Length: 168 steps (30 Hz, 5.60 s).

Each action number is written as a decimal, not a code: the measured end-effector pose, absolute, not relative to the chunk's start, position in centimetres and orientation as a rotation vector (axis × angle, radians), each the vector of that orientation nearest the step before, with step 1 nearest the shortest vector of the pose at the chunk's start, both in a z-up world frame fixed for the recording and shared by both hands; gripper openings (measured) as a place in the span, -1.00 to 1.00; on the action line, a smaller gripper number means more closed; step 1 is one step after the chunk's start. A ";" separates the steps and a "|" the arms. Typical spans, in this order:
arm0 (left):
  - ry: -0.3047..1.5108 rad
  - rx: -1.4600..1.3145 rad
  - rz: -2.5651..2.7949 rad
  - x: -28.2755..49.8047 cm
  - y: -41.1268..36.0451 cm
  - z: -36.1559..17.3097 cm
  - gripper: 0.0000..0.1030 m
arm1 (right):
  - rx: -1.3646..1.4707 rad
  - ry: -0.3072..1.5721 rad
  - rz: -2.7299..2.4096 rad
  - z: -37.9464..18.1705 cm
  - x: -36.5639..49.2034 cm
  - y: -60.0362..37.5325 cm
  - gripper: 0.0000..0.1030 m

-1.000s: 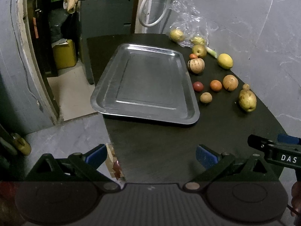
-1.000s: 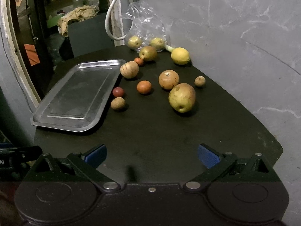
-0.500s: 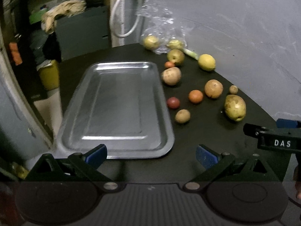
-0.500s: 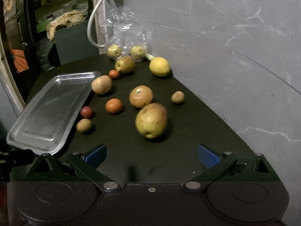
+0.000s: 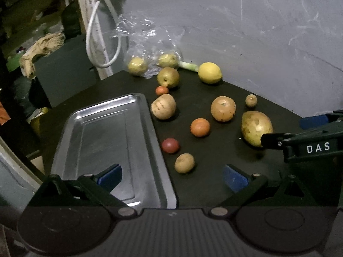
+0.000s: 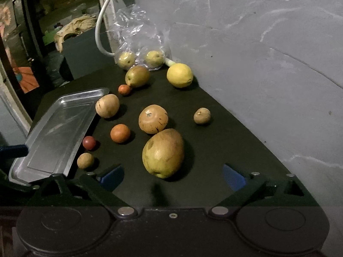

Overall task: Organize fruits
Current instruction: 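Grasp the small tan potato with the left tool while the right tool grasps the large brown pear, then carry both fruits over the metal tray and open both tools to drop them, then lift both tools away from the tray toward the remaining fruits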

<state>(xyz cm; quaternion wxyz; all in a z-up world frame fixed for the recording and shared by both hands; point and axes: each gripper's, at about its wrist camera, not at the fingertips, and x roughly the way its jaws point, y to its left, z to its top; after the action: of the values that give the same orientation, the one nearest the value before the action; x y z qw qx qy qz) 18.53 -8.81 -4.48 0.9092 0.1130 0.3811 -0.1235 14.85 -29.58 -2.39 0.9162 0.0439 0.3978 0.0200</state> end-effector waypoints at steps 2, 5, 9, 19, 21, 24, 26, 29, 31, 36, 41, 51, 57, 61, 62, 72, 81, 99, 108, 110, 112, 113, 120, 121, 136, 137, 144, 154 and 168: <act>0.796 0.243 -0.263 19.2 -9.3 -4.9 0.99 | 0.086 0.821 0.059 -2.4 15.3 -29.7 0.87; 0.815 0.268 -0.279 19.7 -9.9 -5.3 0.94 | 0.093 0.827 0.079 -2.5 16.1 -30.1 0.86; 0.833 0.287 -0.304 20.7 -10.7 -5.9 0.87 | 0.106 0.833 0.095 -2.7 17.0 -30.6 0.85; 0.902 0.312 -0.316 22.5 -11.7 -7.3 0.54 | 0.122 0.864 0.153 -3.8 18.1 -31.1 0.68; 0.908 0.310 -0.317 22.7 -11.7 -7.5 0.41 | 0.121 0.869 0.165 -4.0 18.4 -30.9 0.64; 0.916 0.310 -0.317 22.9 -11.7 -7.6 0.21 | 0.125 0.878 0.173 -4.2 18.8 -30.7 0.55; 0.920 0.312 -0.318 23.0 -11.8 -7.7 0.13 | 0.132 0.887 0.177 -4.5 19.2 -30.6 0.50; 0.940 0.309 -0.321 23.3 -11.9 -8.0 0.00 | 0.147 0.904 0.178 -4.8 19.6 -30.5 0.44; 0.945 0.300 -0.318 23.3 -11.8 -8.1 -0.03 | 0.151 0.908 0.180 -4.9 19.8 -30.4 0.41; 0.946 0.295 -0.314 23.5 -11.9 -8.1 -0.14 | 0.154 0.923 0.179 -5.2 20.0 -30.1 0.10; 0.947 0.270 -0.304 23.7 -11.9 -8.1 -0.39 | 0.172 0.919 0.172 -5.4 19.9 -30.3 0.09; 0.947 0.193 -0.289 23.4 -11.3 -7.8 -0.40 | 0.233 0.907 0.167 -5.5 19.5 -30.9 0.07; 0.938 0.134 -0.286 22.5 -10.2 -7.1 -0.40 | 0.270 0.898 0.179 -5.6 18.8 -30.8 0.07; 0.930 0.094 -0.281 22.0 -9.3 -6.4 -0.40 | 0.308 0.901 0.189 -5.6 18.3 -30.6 0.07; 0.927 0.085 -0.278 21.9 -9.0 -6.2 -0.40 | 0.315 0.902 0.190 -5.5 18.2 -30.5 0.07; 0.909 0.014 -0.215 21.6 -5.2 -5.0 -0.40 | 0.343 0.881 0.246 -4.8 17.4 -28.4 0.07; 0.896 -0.024 -0.138 23.2 -0.3 -4.3 -0.40 | 0.363 0.846 0.338 -2.9 18.3 -25.1 0.07; 0.841 -0.139 0.009 35.3 8.1 -4.7 -0.40 | 0.278 0.803 0.388 -2.0 30.2 -17.7 0.07; 0.883 -0.174 0.017 38.3 8.7 -6.8 -0.40 | 0.121 0.795 0.417 -3.0 34.9 -13.7 0.07; 0.889 -0.185 0.015 38.6 8.8 -6.9 -0.40 | 0.100 0.807 0.410 -3.5 35.5 -13.1 0.07; 0.894 -0.195 0.014 38.7 8.8 -7.0 -0.40 | 0.085 0.817 0.402 -3.9 35.8 -12.5 0.07; 0.897 -0.198 0.015 38.8 8.7 -7.1 -0.40 | 0.080 0.824 0.400 -4.1 35.9 -12.3 0.07; 0.950 -0.207 0.041 39.2 8.7 -7.7 -0.40 | 0.023 0.839 0.403 -4.9 35.8 -11.4 0.07; 0.956 -0.210 0.044 39.2 8.7 -7.7 -0.39 | 0.016 0.840 0.402 -5.0 35.8 -11.3 0.07; 0.970 -0.283 0.046 37.9 9.0 -7.1 0.04 | -0.067 0.862 0.385 -6.0 35.0 -10.8 0.09; 0.965 -0.291 0.048 37.6 9.1 -6.9 0.11 | -0.072 0.851 0.383 -6.0 34.7 -10.9 0.11; 0.925 -0.339 0.064 35.5 9.6 -5.2 0.59 | -0.053 0.808 0.372 -4.7 32.9 -12.2 0.56; 0.867 -0.380 0.094 31.6 9.5 -2.5 0.98 | -0.052 0.716 0.342 -1.7 28.1 -13.9 0.95; 0.820 -0.336 0.050 24.1 9.0 0.3 0.99 | 0.000 0.635 0.256 1.8 20.1 -16.4 0.99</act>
<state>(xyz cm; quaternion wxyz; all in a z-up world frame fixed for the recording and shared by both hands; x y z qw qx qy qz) 24.13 8.99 0.29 0.9033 -0.1624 0.3965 0.0243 20.12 -16.43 1.81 0.9420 -0.0001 0.3113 0.1253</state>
